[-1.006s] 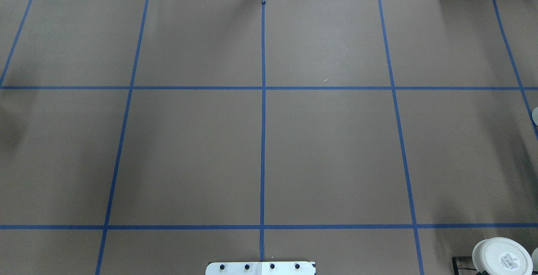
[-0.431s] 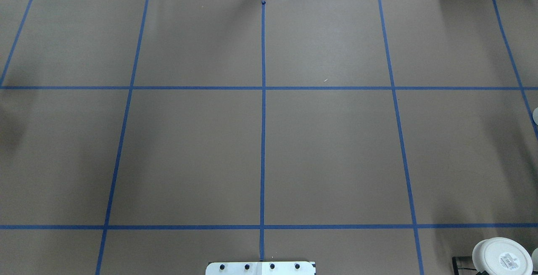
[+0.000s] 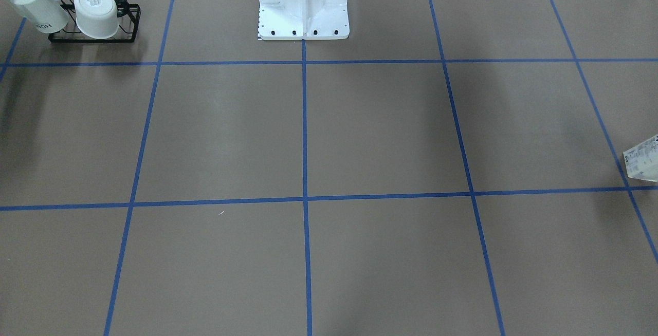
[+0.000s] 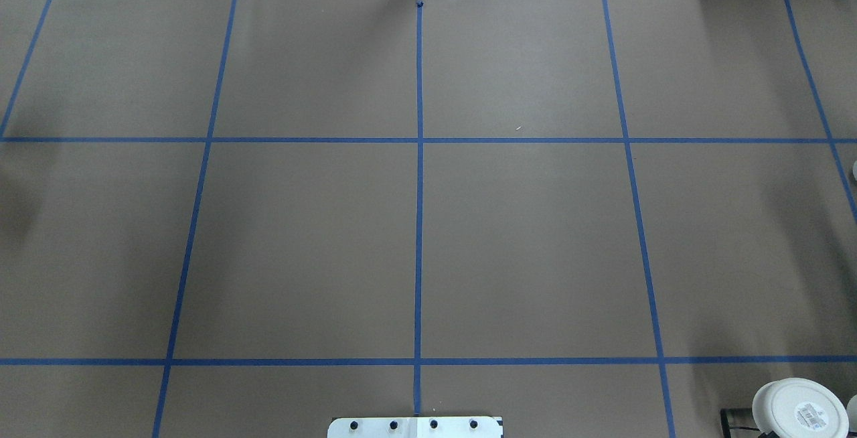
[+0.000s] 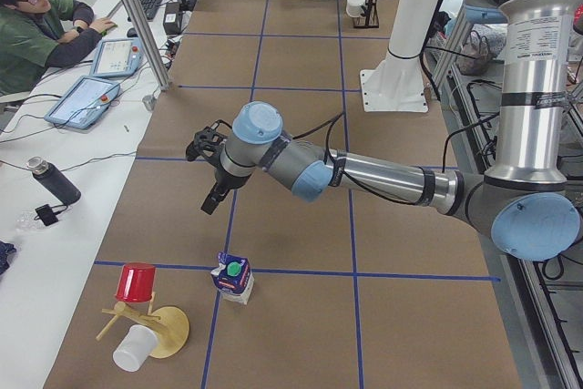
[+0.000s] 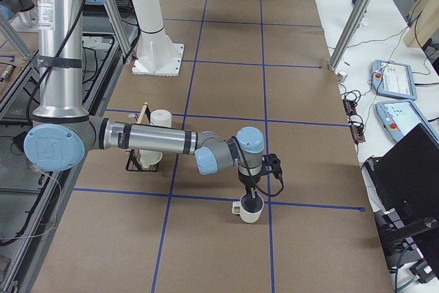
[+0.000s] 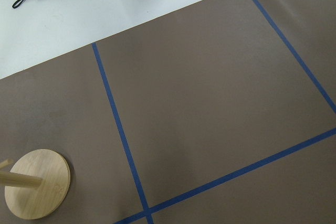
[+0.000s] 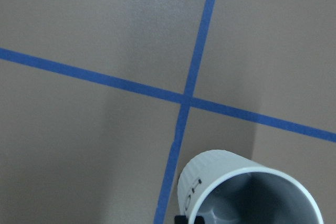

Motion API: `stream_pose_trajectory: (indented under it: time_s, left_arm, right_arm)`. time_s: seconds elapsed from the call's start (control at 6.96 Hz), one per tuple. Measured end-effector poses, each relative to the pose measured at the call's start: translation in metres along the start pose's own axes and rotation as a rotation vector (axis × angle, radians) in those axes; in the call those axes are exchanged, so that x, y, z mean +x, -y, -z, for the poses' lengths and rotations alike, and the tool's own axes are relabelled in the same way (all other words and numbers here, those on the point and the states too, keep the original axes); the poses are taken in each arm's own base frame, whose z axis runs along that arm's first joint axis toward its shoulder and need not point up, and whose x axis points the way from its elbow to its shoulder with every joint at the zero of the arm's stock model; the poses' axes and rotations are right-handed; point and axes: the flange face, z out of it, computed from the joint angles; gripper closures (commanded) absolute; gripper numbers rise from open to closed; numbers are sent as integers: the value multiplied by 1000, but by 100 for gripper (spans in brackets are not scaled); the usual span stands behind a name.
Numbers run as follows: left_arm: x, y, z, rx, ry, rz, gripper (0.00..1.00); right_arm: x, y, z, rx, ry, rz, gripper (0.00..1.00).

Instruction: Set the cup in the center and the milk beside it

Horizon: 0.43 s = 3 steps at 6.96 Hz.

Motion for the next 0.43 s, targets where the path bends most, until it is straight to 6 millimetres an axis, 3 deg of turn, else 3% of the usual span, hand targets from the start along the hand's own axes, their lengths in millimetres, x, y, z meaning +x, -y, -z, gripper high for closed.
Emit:
stream_pose_trajectory:
  time_s: [0.43]
  left_arm:
    - [-1,-2,-1,-3,0,3,1]
  right_arm:
    - [-35,29,47,91,35,17,100]
